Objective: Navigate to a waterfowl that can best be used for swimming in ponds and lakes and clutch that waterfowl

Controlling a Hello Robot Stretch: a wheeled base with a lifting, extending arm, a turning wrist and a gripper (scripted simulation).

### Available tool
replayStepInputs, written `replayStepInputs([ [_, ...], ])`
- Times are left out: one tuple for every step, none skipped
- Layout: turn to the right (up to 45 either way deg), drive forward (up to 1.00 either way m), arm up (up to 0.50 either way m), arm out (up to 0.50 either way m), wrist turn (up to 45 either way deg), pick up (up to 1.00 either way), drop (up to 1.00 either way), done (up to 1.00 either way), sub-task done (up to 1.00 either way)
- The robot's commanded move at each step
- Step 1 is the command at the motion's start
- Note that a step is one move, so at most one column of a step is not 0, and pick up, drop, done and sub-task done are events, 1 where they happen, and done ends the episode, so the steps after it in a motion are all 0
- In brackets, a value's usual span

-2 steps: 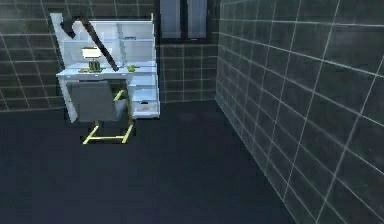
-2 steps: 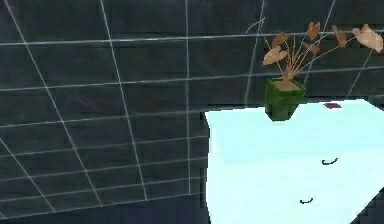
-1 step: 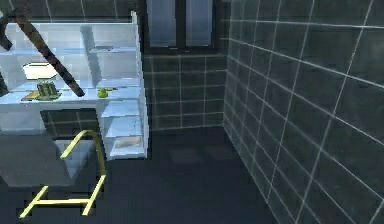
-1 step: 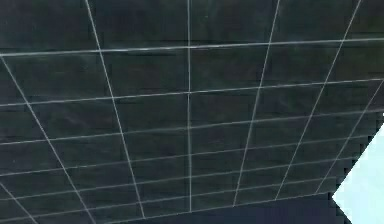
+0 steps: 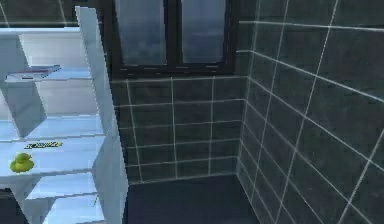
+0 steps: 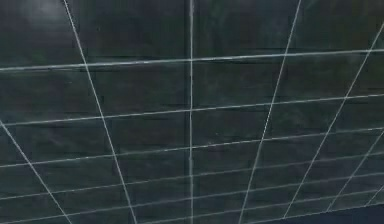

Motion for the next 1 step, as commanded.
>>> replayStepInputs([
  [-3.0, 0.0, 0.0, 0.0, 0.0, 0.0, 0.0, 0.0, 0.0],
])
